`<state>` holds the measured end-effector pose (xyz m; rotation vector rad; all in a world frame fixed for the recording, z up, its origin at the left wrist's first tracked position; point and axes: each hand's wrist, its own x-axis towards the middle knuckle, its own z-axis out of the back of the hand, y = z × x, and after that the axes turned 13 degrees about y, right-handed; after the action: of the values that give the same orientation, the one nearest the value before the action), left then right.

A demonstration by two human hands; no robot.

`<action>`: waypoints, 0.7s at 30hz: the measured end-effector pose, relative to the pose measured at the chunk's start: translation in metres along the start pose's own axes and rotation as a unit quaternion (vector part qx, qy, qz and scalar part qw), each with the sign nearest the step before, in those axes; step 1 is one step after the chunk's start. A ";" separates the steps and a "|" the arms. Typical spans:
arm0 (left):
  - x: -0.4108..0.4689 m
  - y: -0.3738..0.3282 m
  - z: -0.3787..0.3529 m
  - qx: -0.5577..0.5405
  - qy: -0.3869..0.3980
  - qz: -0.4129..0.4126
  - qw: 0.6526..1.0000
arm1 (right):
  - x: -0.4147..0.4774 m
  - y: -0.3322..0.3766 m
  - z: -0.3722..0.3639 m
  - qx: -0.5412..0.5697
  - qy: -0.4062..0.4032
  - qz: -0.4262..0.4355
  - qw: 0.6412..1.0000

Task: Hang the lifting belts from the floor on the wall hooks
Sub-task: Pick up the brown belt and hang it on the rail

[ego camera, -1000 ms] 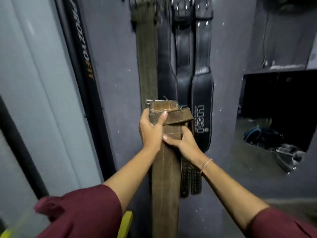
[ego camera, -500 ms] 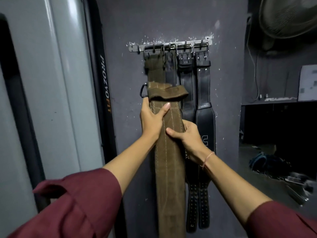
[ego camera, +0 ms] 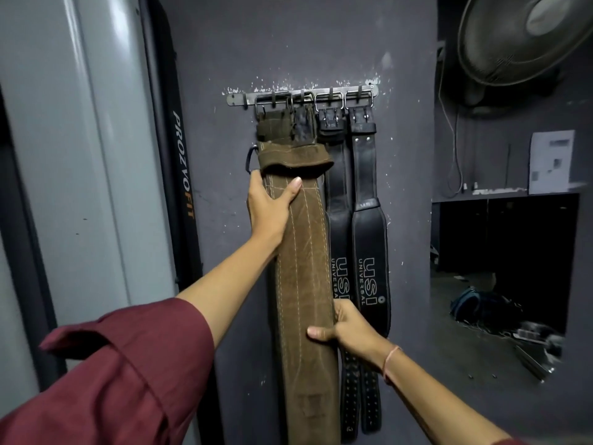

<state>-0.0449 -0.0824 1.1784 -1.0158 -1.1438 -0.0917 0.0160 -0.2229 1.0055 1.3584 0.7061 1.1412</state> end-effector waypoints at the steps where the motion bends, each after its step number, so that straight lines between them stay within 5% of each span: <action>1: 0.000 0.000 0.000 0.002 0.005 0.009 1.000 | 0.001 0.007 -0.002 0.003 -0.012 0.006 1.000; 4: 0.006 -0.006 -0.003 0.011 0.019 0.023 0.999 | 0.013 0.046 -0.002 0.068 -0.073 0.087 0.991; 8: 0.009 -0.022 -0.010 0.045 0.009 0.067 0.997 | 0.027 0.096 -0.004 0.018 -0.153 0.185 0.971; 11: -0.015 -0.020 -0.017 0.108 0.003 0.006 0.994 | 0.034 0.126 -0.003 0.003 -0.201 0.233 0.952; 14: -0.046 -0.009 -0.020 0.210 -0.057 -0.012 0.976 | 0.048 0.151 0.001 -0.010 -0.222 0.242 0.944; 21: -0.107 0.028 -0.020 0.202 0.004 0.009 0.979 | 0.059 0.162 0.022 -0.002 -0.293 0.189 0.937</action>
<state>-0.0650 -0.1249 1.0759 -0.6621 -1.0902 0.1471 0.0223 -0.2014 1.1781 1.7668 0.0068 0.9433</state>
